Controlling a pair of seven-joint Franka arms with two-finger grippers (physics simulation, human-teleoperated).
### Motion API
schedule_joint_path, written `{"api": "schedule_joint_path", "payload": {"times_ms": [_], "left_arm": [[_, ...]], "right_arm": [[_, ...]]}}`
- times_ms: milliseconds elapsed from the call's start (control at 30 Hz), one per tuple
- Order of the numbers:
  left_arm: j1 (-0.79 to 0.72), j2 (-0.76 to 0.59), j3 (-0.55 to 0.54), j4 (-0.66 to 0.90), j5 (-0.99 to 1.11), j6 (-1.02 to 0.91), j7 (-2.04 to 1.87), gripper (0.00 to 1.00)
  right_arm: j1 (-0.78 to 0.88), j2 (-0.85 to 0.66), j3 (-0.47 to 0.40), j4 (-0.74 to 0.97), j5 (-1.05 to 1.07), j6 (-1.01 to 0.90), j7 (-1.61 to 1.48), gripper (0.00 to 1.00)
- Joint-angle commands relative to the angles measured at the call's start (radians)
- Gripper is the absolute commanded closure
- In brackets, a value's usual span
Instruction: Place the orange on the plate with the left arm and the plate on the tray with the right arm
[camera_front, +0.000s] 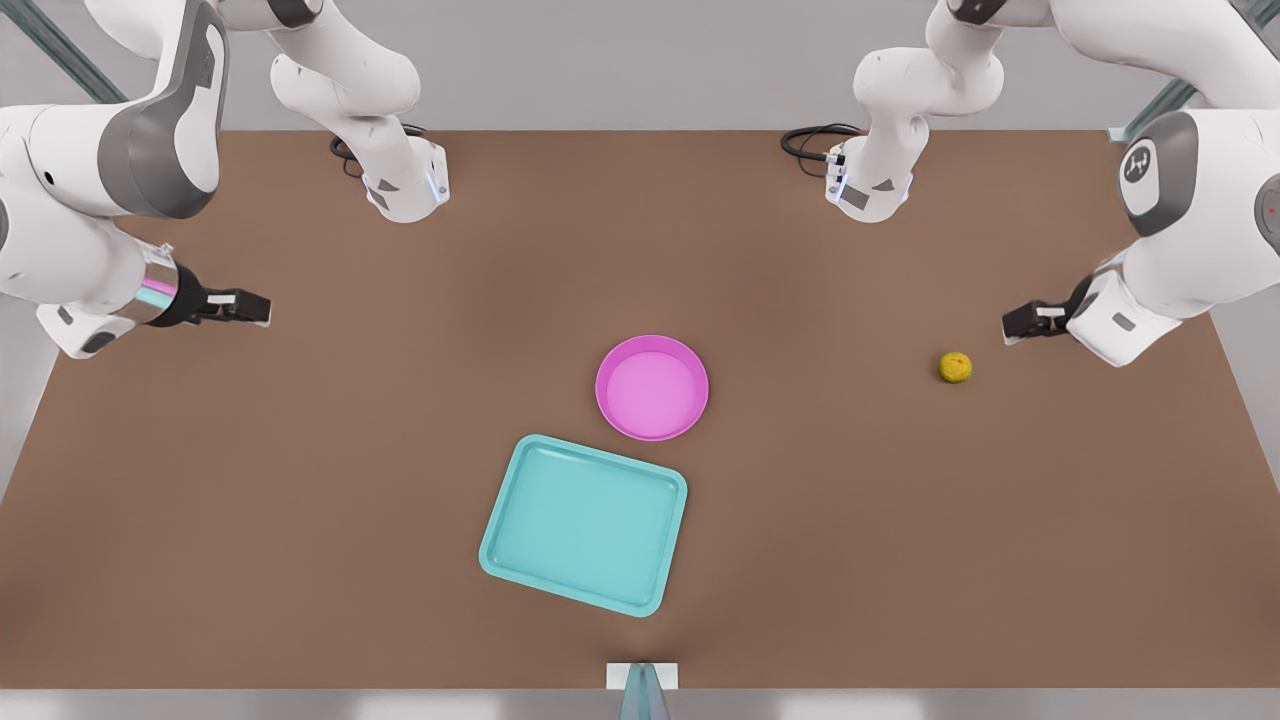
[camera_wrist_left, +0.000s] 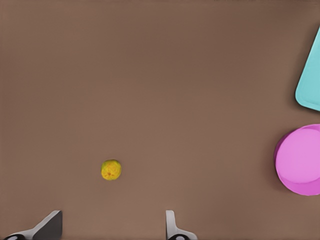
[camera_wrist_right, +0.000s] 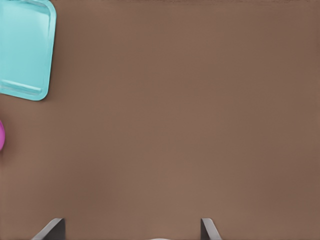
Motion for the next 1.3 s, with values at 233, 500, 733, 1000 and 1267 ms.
{"api": "schedule_joint_path", "payload": {"times_ms": [233,500,733,1000,1267], "left_arm": [[0.006,0.033,0.061,-0.793,0.011,0.838,0.005,0.0],[0.025,0.136,0.151,-0.87,0.011,0.984,0.172,0.0],[0.027,0.149,0.168,-0.931,0.011,0.996,0.172,0.0],[0.027,0.178,0.168,-0.931,0.011,0.95,0.172,0.0],[0.042,0.207,0.168,-0.931,0.011,0.967,0.172,0.0]], "right_arm": [[-0.001,0.006,0.0,0.0,0.002,0.026,0.012,0.0],[-0.001,0.009,0.0,0.005,0.005,0.024,0.012,0.0],[-0.001,0.015,0.0,0.005,0.006,0.024,0.012,0.0],[-0.003,0.017,0.0,0.007,0.005,0.024,0.01,0.0],[-0.006,0.017,-0.002,0.007,0.005,0.024,0.009,0.0]]}}
